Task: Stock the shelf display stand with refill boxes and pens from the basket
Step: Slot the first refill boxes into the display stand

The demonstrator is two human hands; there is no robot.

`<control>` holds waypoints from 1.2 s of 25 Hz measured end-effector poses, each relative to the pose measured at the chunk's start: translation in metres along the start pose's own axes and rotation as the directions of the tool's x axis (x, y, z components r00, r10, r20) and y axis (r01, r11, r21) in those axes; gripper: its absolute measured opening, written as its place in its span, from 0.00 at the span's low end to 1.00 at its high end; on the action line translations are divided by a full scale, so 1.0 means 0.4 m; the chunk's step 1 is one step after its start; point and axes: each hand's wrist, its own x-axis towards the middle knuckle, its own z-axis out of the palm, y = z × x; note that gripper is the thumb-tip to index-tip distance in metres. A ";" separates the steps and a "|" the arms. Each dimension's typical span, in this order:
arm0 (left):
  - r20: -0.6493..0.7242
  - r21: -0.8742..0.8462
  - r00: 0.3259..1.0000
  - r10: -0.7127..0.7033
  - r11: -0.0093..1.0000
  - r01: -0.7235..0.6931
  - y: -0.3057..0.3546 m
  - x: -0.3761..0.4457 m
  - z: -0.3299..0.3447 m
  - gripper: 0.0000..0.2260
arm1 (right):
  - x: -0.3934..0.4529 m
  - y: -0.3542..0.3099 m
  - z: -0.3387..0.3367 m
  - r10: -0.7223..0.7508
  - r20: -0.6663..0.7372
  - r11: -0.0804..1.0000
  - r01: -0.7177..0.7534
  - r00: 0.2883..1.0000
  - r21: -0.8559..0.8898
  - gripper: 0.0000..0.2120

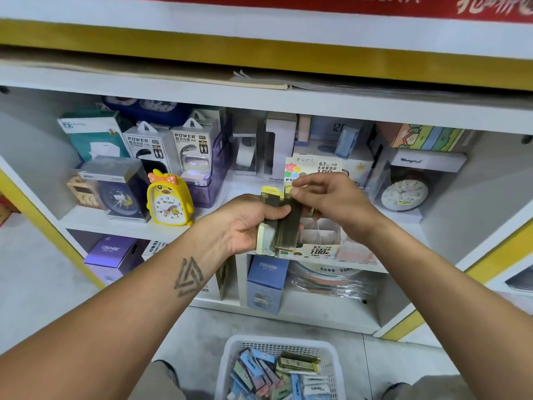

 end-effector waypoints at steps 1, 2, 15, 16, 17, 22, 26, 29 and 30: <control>0.005 0.004 1.000 0.006 1.000 -0.006 -0.002 0.002 0.003 0.11 | -0.003 -0.001 0.003 0.026 0.018 0.998 -0.027 0.999 0.048 0.08; 0.002 0.012 1.000 0.013 1.000 -0.013 -0.003 0.004 0.006 0.09 | -0.006 -0.005 0.001 0.033 0.014 0.997 -0.034 0.999 0.071 0.07; -0.181 0.001 0.983 -0.027 1.000 0.027 0.008 0.012 -0.008 0.06 | 0.011 0.006 -0.108 -0.135 -0.176 0.953 0.079 0.975 -0.291 0.06; -0.178 0.003 0.984 -0.015 1.000 0.016 0.007 0.012 -0.008 0.07 | 0.015 0.013 -0.098 -0.171 -0.172 0.929 0.101 0.970 -0.356 0.06; -0.170 0.004 0.985 -0.007 1.000 0.008 0.005 0.013 -0.008 0.08 | 0.018 0.018 -0.089 -0.219 -0.158 0.891 0.131 0.963 -0.435 0.06; -0.116 0.030 0.993 -0.008 0.999 0.012 0.000 0.009 -0.007 0.08 | 0.029 0.025 -0.082 -0.405 -0.112 0.746 0.257 0.908 -0.614 0.09; -0.064 0.032 0.998 -0.012 0.999 0.014 -0.002 0.006 -0.008 0.06 | 0.031 0.042 -0.068 -0.384 -0.065 0.691 0.240 0.921 -0.682 0.07; -0.029 0.029 1.000 -0.003 1.000 0.004 -0.003 0.001 -0.005 0.05 | 0.024 0.047 -0.050 -0.415 0.010 0.584 0.274 0.910 -0.764 0.04; -0.020 0.031 1.000 0.003 1.000 -0.003 -0.003 0.000 -0.004 0.05 | 0.025 0.047 -0.050 -0.434 0.019 0.541 0.278 0.901 -0.793 0.05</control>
